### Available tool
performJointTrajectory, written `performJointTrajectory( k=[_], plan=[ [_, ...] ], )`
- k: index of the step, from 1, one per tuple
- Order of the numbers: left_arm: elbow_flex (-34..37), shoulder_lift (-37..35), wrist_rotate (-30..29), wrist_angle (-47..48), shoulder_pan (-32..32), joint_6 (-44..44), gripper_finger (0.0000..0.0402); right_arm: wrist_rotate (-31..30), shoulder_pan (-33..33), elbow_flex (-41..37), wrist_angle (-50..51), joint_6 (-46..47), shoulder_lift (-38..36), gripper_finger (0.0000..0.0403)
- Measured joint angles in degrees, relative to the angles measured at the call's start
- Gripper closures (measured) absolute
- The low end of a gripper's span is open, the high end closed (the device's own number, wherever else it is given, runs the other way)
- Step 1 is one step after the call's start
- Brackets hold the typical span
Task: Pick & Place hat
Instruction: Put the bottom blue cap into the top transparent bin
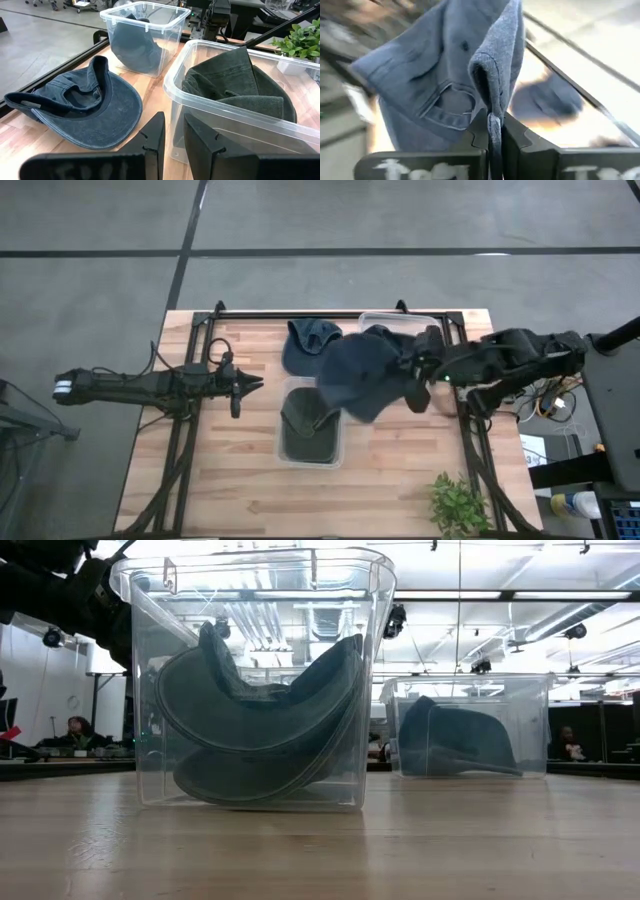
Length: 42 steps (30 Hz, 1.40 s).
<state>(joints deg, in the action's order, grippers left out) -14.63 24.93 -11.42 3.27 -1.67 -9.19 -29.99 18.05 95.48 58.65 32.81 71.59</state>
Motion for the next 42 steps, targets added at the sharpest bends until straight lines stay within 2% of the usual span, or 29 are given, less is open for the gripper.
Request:
performJointTrajectory(
  k=[3, 6, 9, 19, 22, 25, 35, 42],
  plan=[
    [0.0, 0.0, 0.0, -0.1, 0.0, 0.0, 0.0339, -0.1, -3.8, 0.0, 10.3, 4.0, 1.3, 0.0391],
    [0.0, 0.0, 0.0, -0.3, 0.0, 0.0, 0.0339, 0.2, -8.1, 0.0, 15.2, 1.5, 3.1, 0.0391],
    [0.0, 0.0, 0.0, -0.4, 0.0, 0.0, 0.0339, 0.7, -13.2, 0.0, 16.5, -4.7, 4.0, 0.0391],
    [0.0, 0.0, -0.6, -0.7, 0.0, 0.0, 0.0339, 14.0, -35.5, 2.7, 17.5, -29.3, 5.4, 0.0391],
    [0.0, 0.0, -0.6, -0.7, 0.0, 0.0, 0.0339, 18.8, -41.5, 3.3, 18.0, -35.1, 6.5, 0.0391],
    [0.0, 0.0, -0.6, -0.7, 0.0, 0.0, 0.0339, 20.9, -46.4, 3.8, 19.6, -39.8, 7.9, 0.0391],
    [0.0, 0.0, -0.5, -0.7, 0.0, 0.0, 0.0339, 23.3, -54.9, 3.9, 23.7, -53.3, 14.7, 0.0391],
    [0.0, 0.0, -0.5, -0.7, 0.0, 0.0, 0.0339, 26.4, -58.4, 4.2, 23.6, -57.7, 19.3, 0.0391]
  ],
)
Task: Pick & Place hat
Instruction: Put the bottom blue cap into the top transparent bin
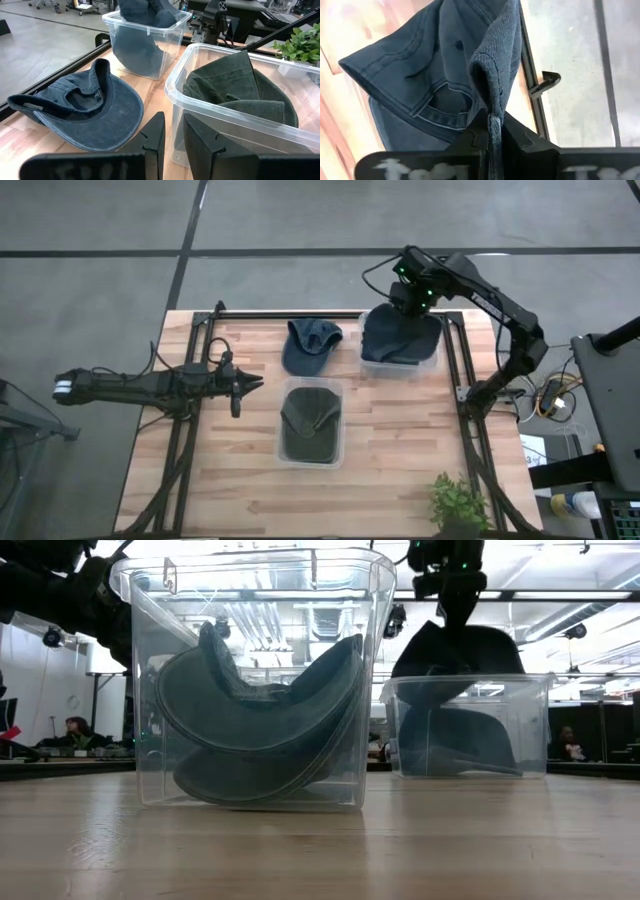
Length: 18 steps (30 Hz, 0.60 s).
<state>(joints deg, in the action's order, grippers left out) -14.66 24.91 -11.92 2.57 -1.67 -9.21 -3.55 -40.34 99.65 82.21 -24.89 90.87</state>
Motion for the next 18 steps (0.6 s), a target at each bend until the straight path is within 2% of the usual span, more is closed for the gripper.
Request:
performJointTrajectory(
  k=[5, 18],
  plan=[
    [0.0, 0.0, 0.0, 0.0, 0.0, -1.2, 0.0339, 4.1, -0.7, 0.0, 0.0, -2.7, 3.1, 0.0391],
    [0.0, 0.0, 0.0, 0.0, 0.0, -1.3, 0.0339, 4.2, -0.6, -0.3, 0.2, -4.5, 9.9, 0.039]
  ],
)
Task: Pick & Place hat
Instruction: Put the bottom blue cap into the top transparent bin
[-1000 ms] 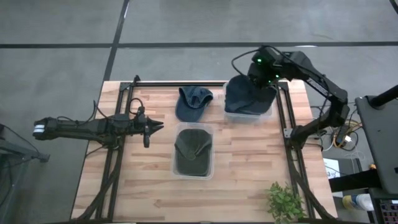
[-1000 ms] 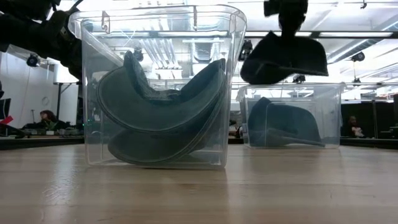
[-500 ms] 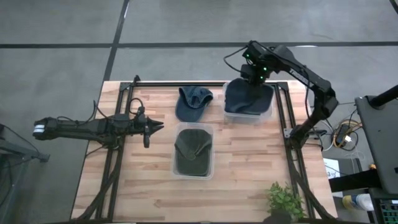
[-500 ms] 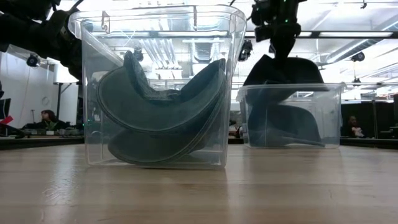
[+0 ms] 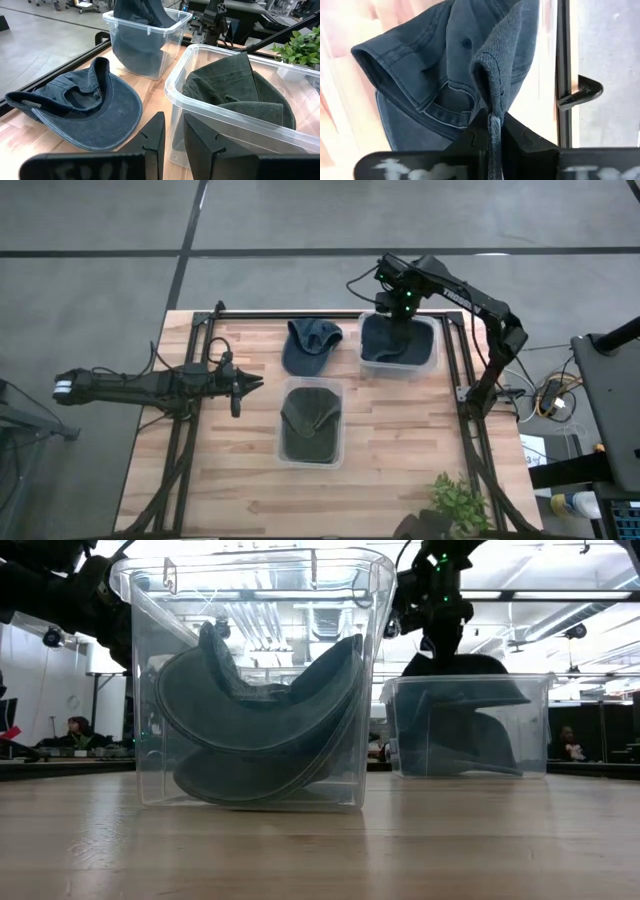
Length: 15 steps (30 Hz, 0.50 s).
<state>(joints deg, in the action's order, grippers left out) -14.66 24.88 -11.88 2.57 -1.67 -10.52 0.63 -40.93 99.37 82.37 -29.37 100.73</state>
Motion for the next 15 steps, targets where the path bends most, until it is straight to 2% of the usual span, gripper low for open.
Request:
performJointTrajectory(
  k=[15],
  plan=[
    [0.0, 0.0, -0.1, 0.0, 0.0, 1.0, 0.0339, 0.9, -0.1, -4.1, 0.7, 2.3, 2.3, 0.039]
  ],
)
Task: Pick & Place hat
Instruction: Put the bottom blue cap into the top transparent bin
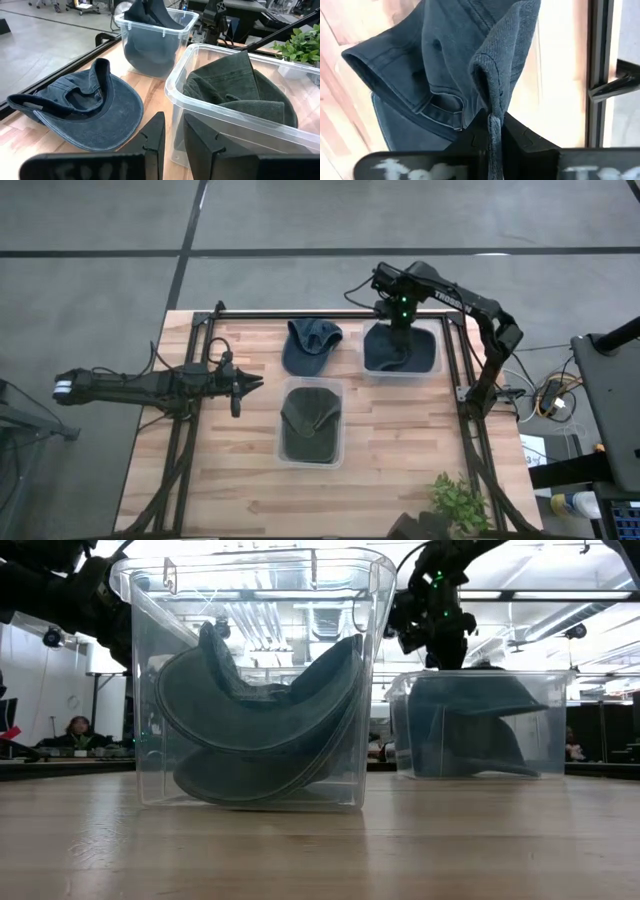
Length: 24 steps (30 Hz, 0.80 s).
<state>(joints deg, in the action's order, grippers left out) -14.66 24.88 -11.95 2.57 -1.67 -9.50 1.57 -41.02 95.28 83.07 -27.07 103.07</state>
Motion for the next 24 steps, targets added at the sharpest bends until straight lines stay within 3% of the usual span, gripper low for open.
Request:
performJointTrajectory(
  k=[14, 24],
  plan=[
    [0.0, 0.0, -0.1, 0.0, 0.0, 0.9, 0.0339, -0.2, 0.0, -3.6, -1.8, 3.5, 0.0, 0.0383],
    [0.0, 0.0, -0.1, 0.0, 0.0, 0.9, 0.0339, -0.1, 0.0, -3.5, 1.1, 6.0, -0.2, 0.028]
  ],
)
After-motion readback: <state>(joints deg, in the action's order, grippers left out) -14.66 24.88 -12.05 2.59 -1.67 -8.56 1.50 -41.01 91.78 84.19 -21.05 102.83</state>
